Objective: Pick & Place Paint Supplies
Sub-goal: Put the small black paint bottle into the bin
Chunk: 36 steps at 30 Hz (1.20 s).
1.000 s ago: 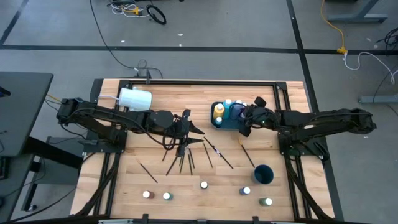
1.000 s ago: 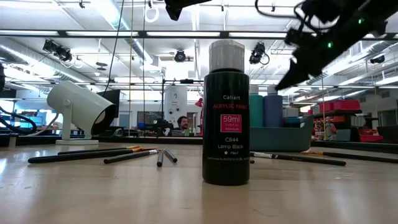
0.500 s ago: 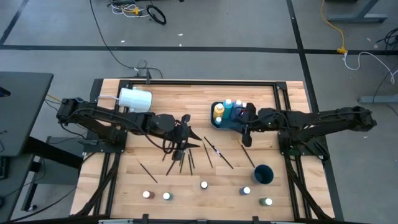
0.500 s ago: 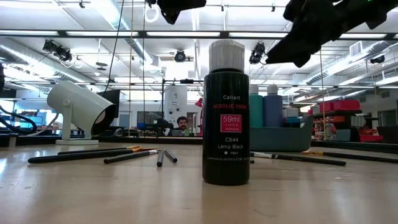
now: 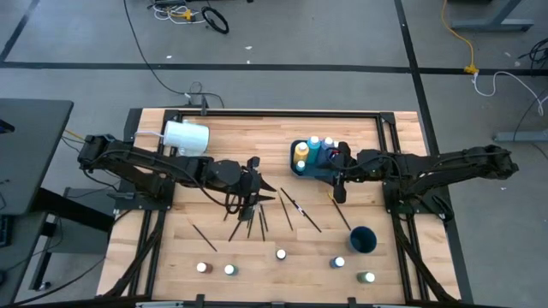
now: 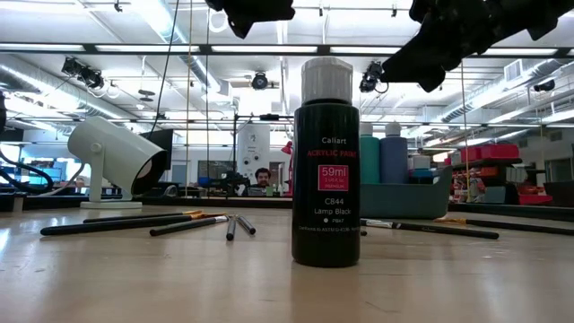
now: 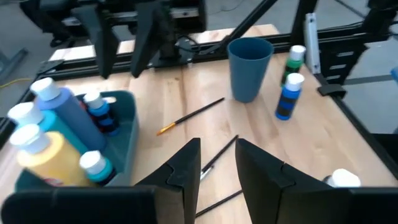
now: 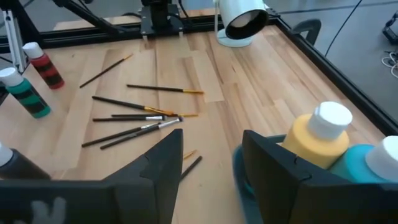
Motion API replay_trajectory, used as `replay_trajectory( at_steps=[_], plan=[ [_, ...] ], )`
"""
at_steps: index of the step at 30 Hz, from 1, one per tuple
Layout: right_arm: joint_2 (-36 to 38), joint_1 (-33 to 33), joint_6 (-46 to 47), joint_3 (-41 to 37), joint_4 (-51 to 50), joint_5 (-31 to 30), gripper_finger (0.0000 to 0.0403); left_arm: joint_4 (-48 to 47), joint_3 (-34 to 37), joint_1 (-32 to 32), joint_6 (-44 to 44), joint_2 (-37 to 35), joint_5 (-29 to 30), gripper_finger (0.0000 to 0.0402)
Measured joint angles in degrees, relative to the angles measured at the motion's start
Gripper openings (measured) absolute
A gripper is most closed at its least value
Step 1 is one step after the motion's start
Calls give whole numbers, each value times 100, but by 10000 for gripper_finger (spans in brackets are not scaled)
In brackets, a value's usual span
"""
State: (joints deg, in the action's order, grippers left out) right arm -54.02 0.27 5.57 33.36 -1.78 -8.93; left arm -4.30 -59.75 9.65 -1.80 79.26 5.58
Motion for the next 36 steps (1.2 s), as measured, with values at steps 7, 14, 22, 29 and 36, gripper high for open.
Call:
replay_trajectory(
  at_steps=[7,14,22,29,36],
  plan=[
    [-108,0,-22,0,58,50,170,-92,0,4,252,0,-26,107],
    [-397,-9,-213,0,442,56,170,-196,0,4,642,0,-24,107],
    [-809,0,-322,0,670,526,177,-434,0,135,604,0,-20,107],
    [-1211,154,-511,-1,1414,697,205,-533,0,332,393,2,-20,121],
    [-1365,345,-944,-2,2070,1546,211,-546,2,628,377,57,178,159]
  ],
)
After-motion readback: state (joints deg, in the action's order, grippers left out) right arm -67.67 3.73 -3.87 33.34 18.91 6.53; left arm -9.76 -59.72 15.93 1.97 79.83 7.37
